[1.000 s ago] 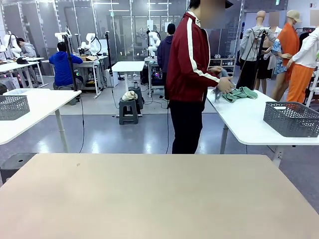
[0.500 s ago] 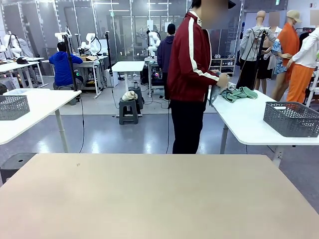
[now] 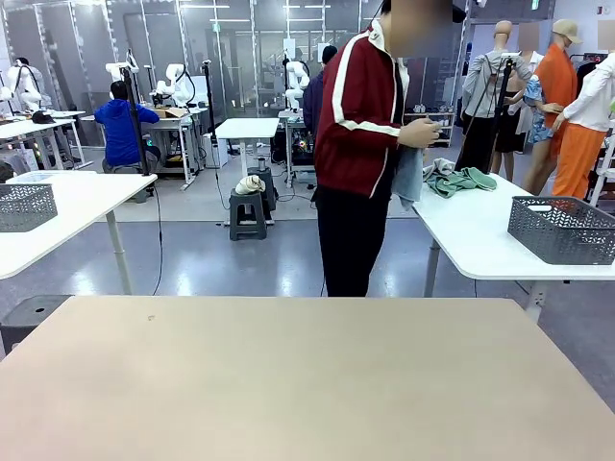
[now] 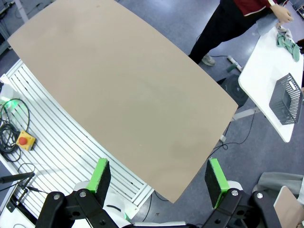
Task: Fold the towels and place them in the basket.
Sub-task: When a person lays out a Towel with hook on the table, fold it in half twice.
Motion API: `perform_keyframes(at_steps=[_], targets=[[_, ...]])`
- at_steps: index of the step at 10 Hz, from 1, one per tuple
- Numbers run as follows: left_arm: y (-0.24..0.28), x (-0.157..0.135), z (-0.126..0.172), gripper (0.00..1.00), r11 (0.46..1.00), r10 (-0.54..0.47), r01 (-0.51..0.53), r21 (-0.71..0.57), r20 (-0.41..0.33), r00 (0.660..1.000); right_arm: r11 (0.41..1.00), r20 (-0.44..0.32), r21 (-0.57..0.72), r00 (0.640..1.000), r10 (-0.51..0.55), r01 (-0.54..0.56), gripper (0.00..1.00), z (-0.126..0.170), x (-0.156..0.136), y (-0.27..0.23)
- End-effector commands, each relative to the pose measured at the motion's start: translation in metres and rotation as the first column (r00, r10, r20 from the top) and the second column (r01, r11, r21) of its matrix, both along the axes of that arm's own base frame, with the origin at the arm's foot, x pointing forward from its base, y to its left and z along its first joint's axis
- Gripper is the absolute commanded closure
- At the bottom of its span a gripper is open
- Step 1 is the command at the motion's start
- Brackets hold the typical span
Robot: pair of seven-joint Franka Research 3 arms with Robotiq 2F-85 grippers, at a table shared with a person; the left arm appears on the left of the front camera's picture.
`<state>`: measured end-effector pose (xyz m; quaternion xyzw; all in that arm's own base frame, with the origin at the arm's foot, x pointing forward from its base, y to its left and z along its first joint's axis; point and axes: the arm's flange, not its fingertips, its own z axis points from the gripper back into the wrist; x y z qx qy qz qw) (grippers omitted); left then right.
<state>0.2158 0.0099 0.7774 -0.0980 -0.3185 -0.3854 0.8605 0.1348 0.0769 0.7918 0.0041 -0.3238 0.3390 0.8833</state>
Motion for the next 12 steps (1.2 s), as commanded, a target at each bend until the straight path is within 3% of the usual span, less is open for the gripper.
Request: perform_keyframes(at_steps=[1,12], targets=[[-0.0007,0.0000,0.0001,0.00,1.000,-0.006,0.006,-0.001,0.001,1.000,1.000,0.006,0.001,1.000,0.000,0.000,0.00,-0.0001,-0.0020,-0.0006],[-0.0007,0.0000,0.0001,0.00,1.000,-0.006,0.006,-0.001,0.001,1.000,1.000,0.006,0.001,1.000,0.000,0.000,0.00,-0.0001,-0.0020,-0.0006]])
